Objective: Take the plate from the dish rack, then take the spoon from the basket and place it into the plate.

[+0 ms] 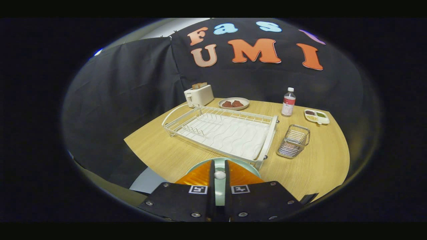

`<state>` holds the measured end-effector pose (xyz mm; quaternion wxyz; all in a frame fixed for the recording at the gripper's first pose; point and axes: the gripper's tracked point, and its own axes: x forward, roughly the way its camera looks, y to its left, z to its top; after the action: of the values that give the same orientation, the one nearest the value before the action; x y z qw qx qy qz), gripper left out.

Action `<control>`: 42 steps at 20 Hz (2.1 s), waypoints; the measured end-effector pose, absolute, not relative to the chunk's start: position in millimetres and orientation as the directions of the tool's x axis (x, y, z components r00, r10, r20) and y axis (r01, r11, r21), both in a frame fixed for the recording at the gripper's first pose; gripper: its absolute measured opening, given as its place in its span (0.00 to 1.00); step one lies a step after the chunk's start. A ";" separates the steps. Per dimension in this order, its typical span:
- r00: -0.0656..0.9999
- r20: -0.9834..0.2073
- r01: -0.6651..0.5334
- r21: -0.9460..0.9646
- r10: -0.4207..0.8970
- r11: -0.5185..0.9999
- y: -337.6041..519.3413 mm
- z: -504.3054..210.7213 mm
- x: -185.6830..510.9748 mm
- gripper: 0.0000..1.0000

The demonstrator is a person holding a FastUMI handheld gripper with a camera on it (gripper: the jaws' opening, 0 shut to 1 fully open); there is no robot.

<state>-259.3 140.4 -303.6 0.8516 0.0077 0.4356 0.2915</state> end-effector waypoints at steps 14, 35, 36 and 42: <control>0.367 -0.823 -0.454 0.249 0.434 0.856 104.9 -354.3 -283.0 0.18; 0.870 -0.419 -0.221 0.137 0.259 0.966 44.8 -133.1 -109.6 0.58; 0.896 -0.384 -0.199 0.094 0.220 0.975 35.0 -123.6 -100.5 0.65; 0.942 -0.304 -0.123 0.083 0.143 0.989 20.2 -92.2 -86.0 0.86</control>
<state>-86.0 20.2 -92.2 0.9849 0.0316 0.1566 0.0675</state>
